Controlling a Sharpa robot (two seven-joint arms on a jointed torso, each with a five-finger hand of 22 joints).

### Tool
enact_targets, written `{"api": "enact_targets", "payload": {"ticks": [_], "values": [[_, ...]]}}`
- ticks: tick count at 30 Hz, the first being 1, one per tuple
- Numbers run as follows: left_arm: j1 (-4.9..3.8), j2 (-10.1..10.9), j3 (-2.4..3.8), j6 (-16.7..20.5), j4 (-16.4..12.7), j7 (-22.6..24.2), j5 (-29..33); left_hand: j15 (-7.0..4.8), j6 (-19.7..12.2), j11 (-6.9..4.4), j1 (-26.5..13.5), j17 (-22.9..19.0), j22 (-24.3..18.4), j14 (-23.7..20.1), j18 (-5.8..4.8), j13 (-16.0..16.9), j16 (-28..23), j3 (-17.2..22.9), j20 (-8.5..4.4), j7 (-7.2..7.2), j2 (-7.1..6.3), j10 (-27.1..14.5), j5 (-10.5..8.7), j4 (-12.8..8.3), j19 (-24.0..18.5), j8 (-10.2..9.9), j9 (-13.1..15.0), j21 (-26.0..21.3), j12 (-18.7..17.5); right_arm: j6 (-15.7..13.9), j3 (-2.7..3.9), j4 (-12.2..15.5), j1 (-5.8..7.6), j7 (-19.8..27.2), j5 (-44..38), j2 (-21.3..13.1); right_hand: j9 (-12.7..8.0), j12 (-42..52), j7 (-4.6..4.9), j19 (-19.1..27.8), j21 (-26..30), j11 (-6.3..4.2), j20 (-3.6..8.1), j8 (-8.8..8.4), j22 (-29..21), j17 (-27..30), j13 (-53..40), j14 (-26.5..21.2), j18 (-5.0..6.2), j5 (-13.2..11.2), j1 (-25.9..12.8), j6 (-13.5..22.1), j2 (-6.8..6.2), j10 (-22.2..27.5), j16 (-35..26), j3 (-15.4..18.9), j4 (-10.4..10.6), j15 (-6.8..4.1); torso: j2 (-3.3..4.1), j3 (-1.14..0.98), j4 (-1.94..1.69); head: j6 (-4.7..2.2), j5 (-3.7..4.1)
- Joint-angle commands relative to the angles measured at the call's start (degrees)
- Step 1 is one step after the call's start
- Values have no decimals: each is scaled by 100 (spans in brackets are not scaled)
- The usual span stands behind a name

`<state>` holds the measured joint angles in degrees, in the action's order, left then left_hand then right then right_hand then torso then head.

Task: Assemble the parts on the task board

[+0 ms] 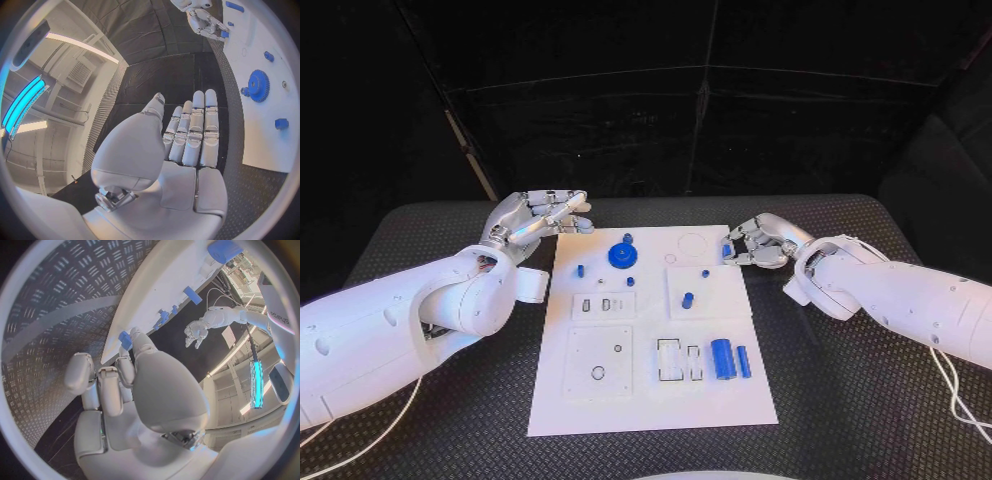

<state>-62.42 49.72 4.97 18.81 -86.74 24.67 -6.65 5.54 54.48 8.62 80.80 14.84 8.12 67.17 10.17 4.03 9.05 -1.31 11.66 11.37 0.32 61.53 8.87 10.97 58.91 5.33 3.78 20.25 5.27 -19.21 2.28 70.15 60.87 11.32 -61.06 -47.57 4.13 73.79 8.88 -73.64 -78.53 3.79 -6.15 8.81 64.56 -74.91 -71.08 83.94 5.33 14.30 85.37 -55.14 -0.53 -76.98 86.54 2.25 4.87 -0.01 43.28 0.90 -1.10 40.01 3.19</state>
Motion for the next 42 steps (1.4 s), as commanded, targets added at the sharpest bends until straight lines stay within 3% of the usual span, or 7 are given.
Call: {"api": "enact_targets", "payload": {"ticks": [1, 17, 23, 29, 32, 37, 42], "values": [[-6, -10, 6, -81, -4, 26, -11, 7, 31, 5, 7, 5, -8, -16, 24, -5, -25, -10, -4, 16, 27, -45, -20, -25, 0, -30, -2, -21, -25, 48, 4, 1, 8, 59, -23, 9, 6, 33, -22, -39, -43, -12, 9, 33, 22, -846, -18, 465, -10, -54, 25, -96, 93, -59, 37, -70, -15, -37, -3, 0, 0, 2, 5], [-5, -2, 6, -86, -8, 16, -11, 8, 29, 8, 9, 8, -10, -16, 24, -7, -31, -11, -2, 19, 31, -50, -20, -27, -2, -36, -3, -23, -33, -222, 5, 15, 8, 56, -50, -10, 29, 84, -203, -143, -128, -168, 128, 194, 196, -911, -93, 479, -43, -427, 186, -604, 398, -128, 65, -536, -213, -170, -2, -3, -7, 11, 4], [-5, 9, 6, -83, -16, 15, -11, 8, 29, 8, 9, 8, -10, -16, 24, -7, -31, -11, -2, 19, 31, -50, -20, -27, -2, -36, -3, -23, -33, -420, 12, 187, 8, 68, -51, -67, 32, 95, -218, -170, -148, -182, 145, 205, 239, -934, -111, 484, -52, -432, 183, -636, 427, -147, 75, -613, -245, -184, -10, 0, 0, 10, 3], [-4, 31, 6, -80, -38, 12, -11, 8, 29, 8, 9, 8, -10, -16, 24, -7, -31, -11, -2, 19, 31, -50, -20, -27, -2, -36, -3, -23, -33, -600, 126, 783, 12, -220, -276, -256, 32, 104, -223, -208, -177, -188, 157, 207, 301, -988, -127, 496, -65, -398, 136, -652, 419, -164, 101, -679, -269, -192, -17, 13, 7, 5, -13], [-5, 30, 6, -78, -34, 8, -11, 8, 29, 8, 9, 8, -10, -16, 24, -7, -31, -11, -2, 19, 31, -50, -20, -27, -2, -36, -3, -23, -33, -649, 188, 1334, 16, -607, -533, -337, 30, 90, -227, -236, -197, -190, 162, 202, 345, -996, -116, 498, -75, -447, 57, -653, 391, -163, 104, -701, -260, -195, -43, 27, 12, 16, -18], [-5, 24, 6, -78, -27, 3, -11, 8, 29, 8, 9, 8, -10, -16, 24, -7, -31, -11, -2, 19, 31, -50, -20, -27, -2, -36, -3, -23, -33, -602, 218, 1874, 26, -1088, -915, -274, 30, 89, -229, -275, -224, -192, 163, 201, 405, -1012, -116, 502, -87, -454, 46, -654, 387, -165, 112, -710, -261, -196, -79, 52, -2, 38, -54], [-7, 30, 6, -69, -29, 4, -11, 8, 29, 8, 9, 8, -10, -16, 24, -7, -31, -11, -2, 19, 31, -50, -20, -27, -2, -36, -3, -23, -33, -465, 229, 2124, 37, -1394, -1283, 38, 30, 79, -233, -280, -228, -196, 165, 203, 413, -1017, -106, 503, -88, -466, 24, -663, 388, -165, 115, -727, -259, -198, -95, 69, -17, 85, -115]]}}
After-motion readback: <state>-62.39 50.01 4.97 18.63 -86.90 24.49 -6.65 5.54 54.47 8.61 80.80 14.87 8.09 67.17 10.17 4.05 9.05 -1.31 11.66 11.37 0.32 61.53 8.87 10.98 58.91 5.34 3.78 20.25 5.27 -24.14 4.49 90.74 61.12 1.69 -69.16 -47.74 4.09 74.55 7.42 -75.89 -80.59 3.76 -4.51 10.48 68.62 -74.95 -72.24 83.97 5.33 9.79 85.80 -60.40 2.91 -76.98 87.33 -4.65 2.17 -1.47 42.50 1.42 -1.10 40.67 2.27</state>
